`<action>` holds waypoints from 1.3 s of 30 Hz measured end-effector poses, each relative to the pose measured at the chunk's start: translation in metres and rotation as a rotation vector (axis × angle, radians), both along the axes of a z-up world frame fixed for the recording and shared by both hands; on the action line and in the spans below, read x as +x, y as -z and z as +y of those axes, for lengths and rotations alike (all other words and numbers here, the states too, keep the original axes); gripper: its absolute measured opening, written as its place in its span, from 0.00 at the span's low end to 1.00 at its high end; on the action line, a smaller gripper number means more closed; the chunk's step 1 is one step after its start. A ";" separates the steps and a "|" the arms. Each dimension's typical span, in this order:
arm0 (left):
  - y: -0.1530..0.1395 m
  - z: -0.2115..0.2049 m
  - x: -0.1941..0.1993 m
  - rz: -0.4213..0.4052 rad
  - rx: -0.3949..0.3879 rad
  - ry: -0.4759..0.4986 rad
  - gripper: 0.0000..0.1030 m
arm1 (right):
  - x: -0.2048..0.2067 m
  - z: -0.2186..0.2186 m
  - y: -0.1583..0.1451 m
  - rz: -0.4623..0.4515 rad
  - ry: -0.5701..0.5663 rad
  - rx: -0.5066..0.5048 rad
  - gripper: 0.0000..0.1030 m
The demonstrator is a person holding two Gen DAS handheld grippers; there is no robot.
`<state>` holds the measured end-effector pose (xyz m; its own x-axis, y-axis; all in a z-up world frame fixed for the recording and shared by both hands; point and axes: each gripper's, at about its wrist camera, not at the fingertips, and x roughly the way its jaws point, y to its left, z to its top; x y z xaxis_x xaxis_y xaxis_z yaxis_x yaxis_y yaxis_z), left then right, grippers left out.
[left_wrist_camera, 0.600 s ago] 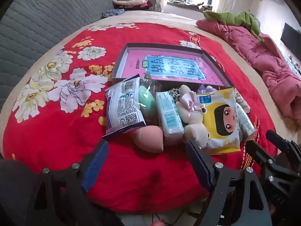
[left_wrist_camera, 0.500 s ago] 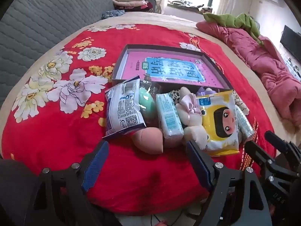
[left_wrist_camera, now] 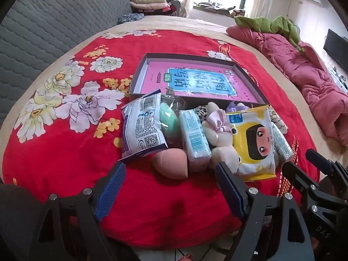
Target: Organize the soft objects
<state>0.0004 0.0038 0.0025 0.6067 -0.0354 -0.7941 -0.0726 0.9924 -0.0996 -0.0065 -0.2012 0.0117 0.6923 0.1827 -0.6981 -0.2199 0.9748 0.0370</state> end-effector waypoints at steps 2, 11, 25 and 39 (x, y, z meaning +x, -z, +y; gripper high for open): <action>0.001 -0.002 -0.002 -0.002 -0.003 -0.005 0.82 | -0.001 0.000 -0.001 -0.004 -0.001 -0.001 0.72; 0.001 -0.004 -0.003 -0.005 -0.009 -0.006 0.82 | -0.001 0.001 -0.003 -0.018 -0.006 -0.003 0.72; 0.000 -0.003 -0.003 -0.012 -0.016 -0.007 0.82 | -0.002 0.001 -0.006 -0.030 -0.007 0.000 0.72; -0.003 -0.001 -0.004 -0.018 -0.018 -0.009 0.82 | -0.001 -0.001 -0.007 -0.035 -0.006 0.009 0.72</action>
